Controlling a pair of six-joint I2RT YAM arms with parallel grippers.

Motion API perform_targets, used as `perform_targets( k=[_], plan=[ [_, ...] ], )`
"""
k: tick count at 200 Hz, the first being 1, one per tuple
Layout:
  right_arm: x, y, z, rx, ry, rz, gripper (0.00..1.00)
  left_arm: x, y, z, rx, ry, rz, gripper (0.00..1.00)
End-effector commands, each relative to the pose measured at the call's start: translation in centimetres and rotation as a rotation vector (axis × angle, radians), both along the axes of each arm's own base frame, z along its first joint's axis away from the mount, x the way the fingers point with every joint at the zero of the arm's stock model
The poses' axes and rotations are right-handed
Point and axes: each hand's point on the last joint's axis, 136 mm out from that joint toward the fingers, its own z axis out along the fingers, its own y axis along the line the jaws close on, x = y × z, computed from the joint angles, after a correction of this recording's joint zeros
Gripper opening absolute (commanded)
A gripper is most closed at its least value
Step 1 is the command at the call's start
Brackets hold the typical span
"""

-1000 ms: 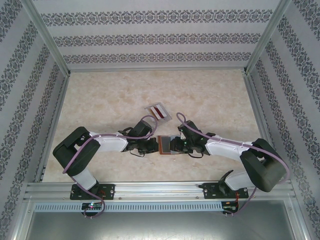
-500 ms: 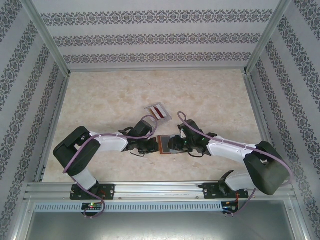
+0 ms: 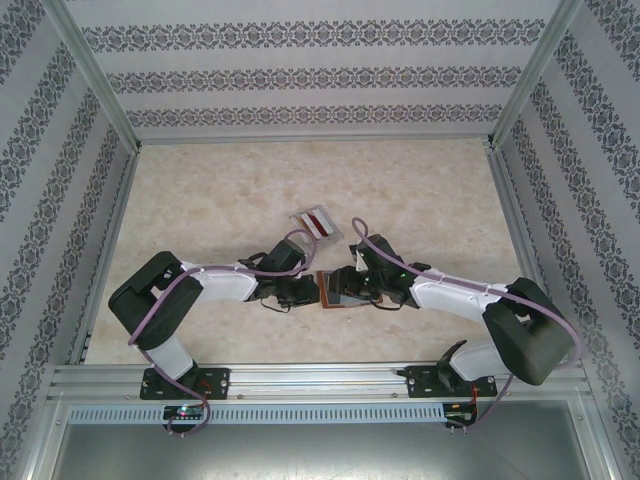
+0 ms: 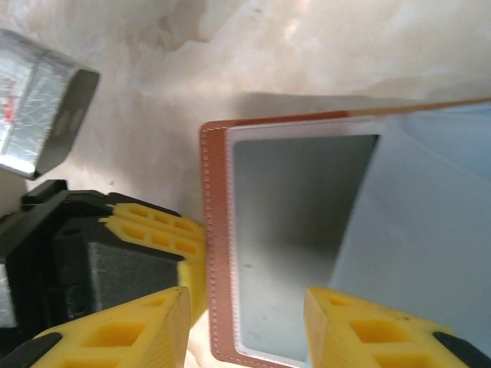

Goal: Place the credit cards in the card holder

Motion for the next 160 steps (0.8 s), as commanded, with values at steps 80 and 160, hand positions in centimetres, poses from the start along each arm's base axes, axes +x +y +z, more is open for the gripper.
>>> perform_targets(
  k=[80, 160],
  plan=[
    [2.2, 4.9, 3.7, 0.135, -0.075, 0.04, 0.47, -0.2, 3.0, 0.6, 0.003, 0.011, 0.101, 0.23],
    [-0.1, -6.5, 5.2, -0.072, -0.167, -0.102, 0.64, 0.7, 5.6, 6.9, 0.109, -0.137, 0.062, 0.44]
  ],
)
